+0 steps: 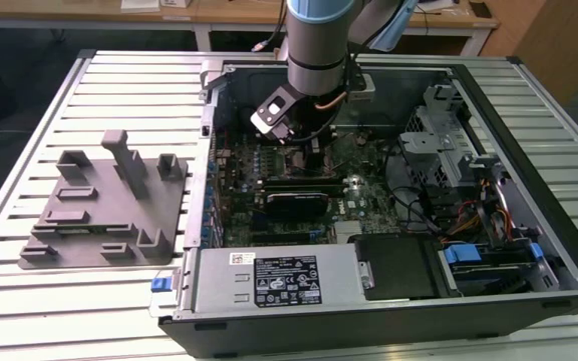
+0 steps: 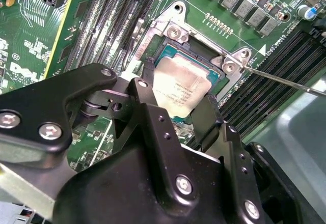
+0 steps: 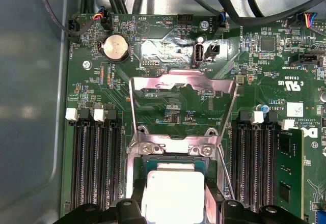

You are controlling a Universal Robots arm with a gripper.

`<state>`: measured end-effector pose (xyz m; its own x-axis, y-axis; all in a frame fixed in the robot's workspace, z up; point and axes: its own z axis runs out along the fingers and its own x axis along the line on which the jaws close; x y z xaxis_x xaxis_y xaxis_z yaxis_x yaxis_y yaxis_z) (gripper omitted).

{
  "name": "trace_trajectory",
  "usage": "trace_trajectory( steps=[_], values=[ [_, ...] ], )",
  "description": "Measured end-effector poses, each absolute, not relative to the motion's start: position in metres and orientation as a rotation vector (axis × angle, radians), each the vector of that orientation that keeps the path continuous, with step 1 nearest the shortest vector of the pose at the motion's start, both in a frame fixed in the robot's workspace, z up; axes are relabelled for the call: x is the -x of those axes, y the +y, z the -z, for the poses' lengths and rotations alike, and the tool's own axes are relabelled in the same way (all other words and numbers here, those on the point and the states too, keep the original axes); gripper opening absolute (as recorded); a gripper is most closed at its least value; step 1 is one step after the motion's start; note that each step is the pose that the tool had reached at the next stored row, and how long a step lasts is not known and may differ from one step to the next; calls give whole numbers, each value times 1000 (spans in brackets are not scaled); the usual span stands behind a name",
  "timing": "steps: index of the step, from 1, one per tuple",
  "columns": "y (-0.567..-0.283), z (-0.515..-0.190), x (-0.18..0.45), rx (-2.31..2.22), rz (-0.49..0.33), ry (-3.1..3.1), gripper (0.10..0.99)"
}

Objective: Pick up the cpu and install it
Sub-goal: 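Place the cpu into insertion slot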

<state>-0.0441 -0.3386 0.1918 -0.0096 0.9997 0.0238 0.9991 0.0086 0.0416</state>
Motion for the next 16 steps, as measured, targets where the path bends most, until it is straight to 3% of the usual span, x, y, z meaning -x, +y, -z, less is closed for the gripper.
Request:
trace_trajectory(
  steps=[3, 4, 16],
  values=[
    [-338, -191, 44, -2202, -75, 2222, 549],
    [-339, -191, 44, -2202, -73, 2222, 612],
    [-339, -195, 44, -2202, -73, 2222, 612]
  ],
)
